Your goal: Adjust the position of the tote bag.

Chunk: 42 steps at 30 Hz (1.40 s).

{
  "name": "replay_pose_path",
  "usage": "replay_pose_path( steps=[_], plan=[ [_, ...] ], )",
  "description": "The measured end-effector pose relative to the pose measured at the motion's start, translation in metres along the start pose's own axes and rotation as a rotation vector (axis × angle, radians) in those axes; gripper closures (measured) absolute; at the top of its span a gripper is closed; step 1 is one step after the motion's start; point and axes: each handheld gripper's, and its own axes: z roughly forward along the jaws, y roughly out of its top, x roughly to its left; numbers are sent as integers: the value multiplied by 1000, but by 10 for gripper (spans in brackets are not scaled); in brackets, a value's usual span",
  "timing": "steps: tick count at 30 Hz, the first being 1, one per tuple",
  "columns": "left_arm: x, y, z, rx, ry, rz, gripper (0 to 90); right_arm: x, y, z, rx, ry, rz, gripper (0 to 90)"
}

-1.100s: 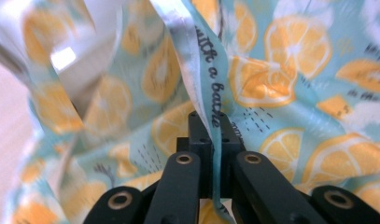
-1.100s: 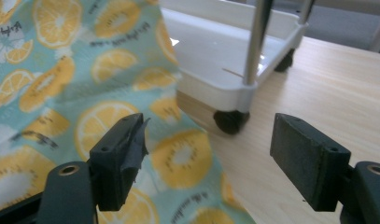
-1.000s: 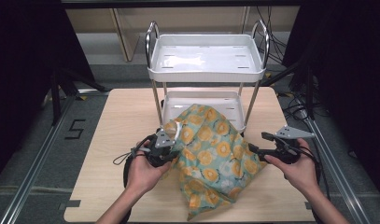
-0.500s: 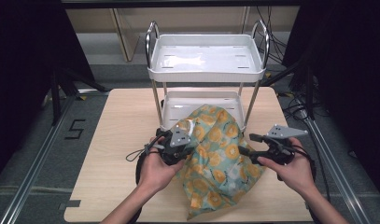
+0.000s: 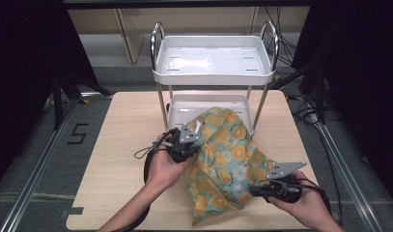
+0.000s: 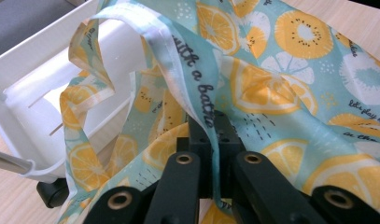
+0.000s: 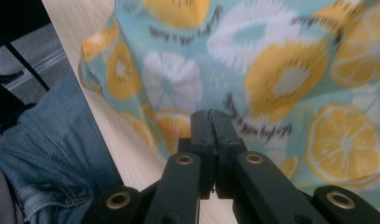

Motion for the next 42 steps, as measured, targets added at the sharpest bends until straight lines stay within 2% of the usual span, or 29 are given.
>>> replay_pose_path(
  steps=[1,3,8,9,11,13,14,15,17,18,20,21,22,23,24,25,26,27,28,29,30,33,35,36,37,38,39,40,42],
  plan=[
    [0,0,0,-1,-5,-14,892,0,-1,2,10,-4,14,898],
    [0,2,0,-5,8,-9,892,1,-2,7,24,3,20,896],
    [-2,9,-2,-36,-5,-25,892,2,-1,12,30,2,8,891],
    [-6,11,-2,-51,-5,-44,892,2,-1,13,28,2,6,889],
    [-12,15,-3,-65,-5,-40,892,2,-1,12,27,-1,8,886],
    [-29,21,-5,-77,-38,-3,892,2,-2,11,24,-11,24,881],
    [-47,27,-3,-90,-72,17,892,0,-4,8,16,-22,41,875],
    [-47,27,-3,-90,-72,17,892,0,-4,8,16,-22,41,875],
    [-64,30,2,-85,-89,65,891,-3,-5,2,0,-42,56,864],
    [-82,30,11,-72,-121,114,891,-6,-7,-7,-14,-71,117,855],
    [-102,28,20,-72,-170,144,889,-16,-7,-19,-61,-124,132,849],
    [-102,28,20,-72,-170,144,889,-20,-7,-26,-89,-151,160,841],
    [-118,26,29,-66,-201,183,888,-25,-7,-32,-121,-188,184,827],
    [-125,25,33,-57,-218,211,887,-29,-7,-39,-145,-219,196,815],
    [-131,23,37,-52,-232,229,886,-36,-6,-46,-169,-255,182,795],
    [-131,23,37,-52,-232,229,886,-36,-6,-46,-169,-255,182,795],
    [-136,21,41,-44,-242,239,885,-41,-3,-57,-239,-277,257,731],
    [-140,18,45,-35,-256,256,884,-45,-1,-63,-261,-303,262,702],
    [-144,16,47,-29,-269,269,884,-45,-1,-63,-261,-303,262,702],
    [-148,14,50,-24,-281,281,884,-48,2,-68,-289,-308,262,672],
    [-152,11,53,-12,-286,300,883,-53,4,-71,-315,-328,244,622],
    [-161,5,57,12,-300,337,882,-65,15,-71,-362,-310,257,491],
    [-166,0,59,29,-312,362,882,-74,22,-67,-369,-298,248,443],
    [-168,-3,59,55,-318,389,882,-80,28,-63,-360,-274,268,407],
    [-168,-5,60,72,-325,400,882,-84,31,-59,-363,-264,253,380],
    [-168,-5,60,72,-325,400,882,-84,31,-59,-363,-264,253,380],
    [-169,-8,61,72,-325,394,882,-87,34,-52,-333,-225,254,371],
    [-169,-9,62,84,-331,401,882,-87,34,-52,-333,-225,254,371],
    [-167,-13,62,99,-331,414,882,-86,32,-41,-263,-152,257,511]
  ],
)
